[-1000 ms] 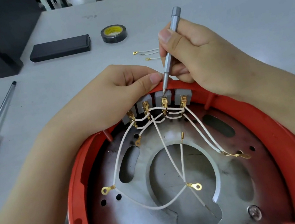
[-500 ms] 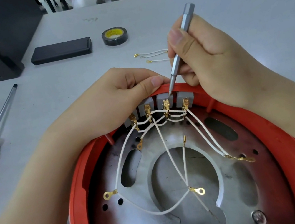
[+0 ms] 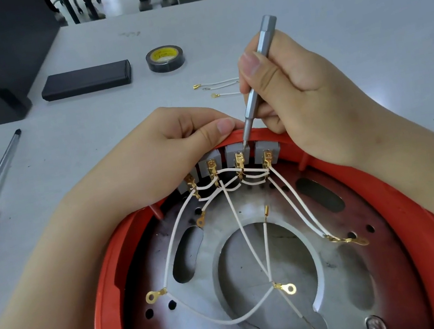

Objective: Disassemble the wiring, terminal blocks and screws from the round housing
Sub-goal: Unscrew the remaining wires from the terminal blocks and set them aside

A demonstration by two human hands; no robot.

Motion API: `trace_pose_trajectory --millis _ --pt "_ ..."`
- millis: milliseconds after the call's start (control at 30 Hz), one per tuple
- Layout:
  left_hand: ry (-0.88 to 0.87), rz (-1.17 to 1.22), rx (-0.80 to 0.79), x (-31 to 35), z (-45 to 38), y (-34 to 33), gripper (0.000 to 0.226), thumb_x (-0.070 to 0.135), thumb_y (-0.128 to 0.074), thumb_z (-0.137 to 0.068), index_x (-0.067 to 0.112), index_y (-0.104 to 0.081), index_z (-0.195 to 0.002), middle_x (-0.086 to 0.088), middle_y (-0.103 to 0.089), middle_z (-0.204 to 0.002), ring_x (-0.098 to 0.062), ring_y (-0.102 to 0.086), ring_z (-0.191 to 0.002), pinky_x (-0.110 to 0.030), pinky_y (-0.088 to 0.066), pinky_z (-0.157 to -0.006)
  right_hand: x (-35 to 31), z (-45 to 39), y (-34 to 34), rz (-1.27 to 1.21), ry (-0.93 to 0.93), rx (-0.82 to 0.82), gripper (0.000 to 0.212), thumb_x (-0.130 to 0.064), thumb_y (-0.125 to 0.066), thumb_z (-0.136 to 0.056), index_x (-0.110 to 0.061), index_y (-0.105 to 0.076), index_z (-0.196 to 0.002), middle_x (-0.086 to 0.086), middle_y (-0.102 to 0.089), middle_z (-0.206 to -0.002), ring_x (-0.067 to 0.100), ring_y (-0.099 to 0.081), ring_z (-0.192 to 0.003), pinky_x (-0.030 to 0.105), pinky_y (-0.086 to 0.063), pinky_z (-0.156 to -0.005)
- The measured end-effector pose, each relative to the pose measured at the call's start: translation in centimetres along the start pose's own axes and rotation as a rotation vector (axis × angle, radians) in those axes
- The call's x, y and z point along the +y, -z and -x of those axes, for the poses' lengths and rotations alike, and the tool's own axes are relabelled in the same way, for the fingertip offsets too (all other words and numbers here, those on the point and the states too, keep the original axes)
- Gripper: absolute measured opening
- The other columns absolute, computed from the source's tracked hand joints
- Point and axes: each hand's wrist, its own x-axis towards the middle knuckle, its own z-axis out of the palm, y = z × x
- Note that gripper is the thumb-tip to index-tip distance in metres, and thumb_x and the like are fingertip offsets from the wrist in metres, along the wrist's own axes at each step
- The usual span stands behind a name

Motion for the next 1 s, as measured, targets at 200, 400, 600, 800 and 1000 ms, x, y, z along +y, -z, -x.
trace_pose_trajectory --millis 200,400,600,800,1000 --pt "0.027 0.01 0.005 0.05 0.11 0.01 0.025 0.034 -0.048 -0.095 0.031 -0.073 -0.097 0.01 -0.075 -0.08 -0.003 -0.068 -0.071 -0.012 -0.05 -0.06 -0.03 -0.01 0.04 -0.008 -0.003 -0.002 0.023 -0.03 -0.034 -0.102 -0.025 -0.044 -0.081 -0.014 -0.036 -0.056 0.006 -0.036 -0.052 0.022 -0.032 -0.056" --pt "0.025 0.007 0.004 -0.03 0.09 0.07 0.025 0.031 -0.048 -0.097 0.03 -0.072 -0.101 0.013 -0.075 -0.084 0.002 -0.069 -0.076 -0.007 -0.048 -0.064 0.15 -0.38 0.03 -0.014 -0.077 -0.004 0.028 -0.031 -0.034 -0.104 -0.026 -0.046 -0.078 -0.013 -0.035 -0.057 0.004 -0.036 -0.051 0.021 -0.031 -0.056" --pt "-0.014 -0.001 0.009 -0.08 0.08 0.0 0.024 0.029 -0.047 -0.098 0.031 -0.071 -0.098 0.021 -0.071 -0.072 0.009 -0.064 -0.066 -0.003 -0.044 -0.057 0.23 -0.71 0.03 -0.028 -0.129 -0.026 0.03 -0.03 -0.035 -0.104 -0.025 -0.047 -0.076 -0.015 -0.04 -0.057 0.001 -0.041 -0.05 0.016 -0.031 -0.057" --pt "-0.037 -0.024 0.009 0.07 0.07 -0.11 0.024 0.027 -0.046 -0.099 0.032 -0.069 -0.092 0.026 -0.061 -0.053 0.013 -0.056 -0.052 0.0 -0.039 -0.05 0.13 -0.93 0.1 -0.05 -0.135 -0.062 0.03 -0.028 -0.035 -0.104 -0.023 -0.047 -0.077 -0.014 -0.041 -0.059 0.001 -0.039 -0.05 0.015 -0.031 -0.054" --pt "0.005 -0.03 0.018 0.05 0.07 -0.07 0.025 0.031 -0.048 -0.097 0.032 -0.072 -0.092 0.017 -0.072 -0.072 0.001 -0.066 -0.066 -0.011 -0.047 -0.06 0.21 -0.77 0.05 -0.056 -0.127 -0.071 0.029 -0.029 -0.035 -0.104 -0.025 -0.046 -0.077 -0.02 -0.043 -0.053 -0.001 -0.042 -0.05 0.014 -0.032 -0.055"
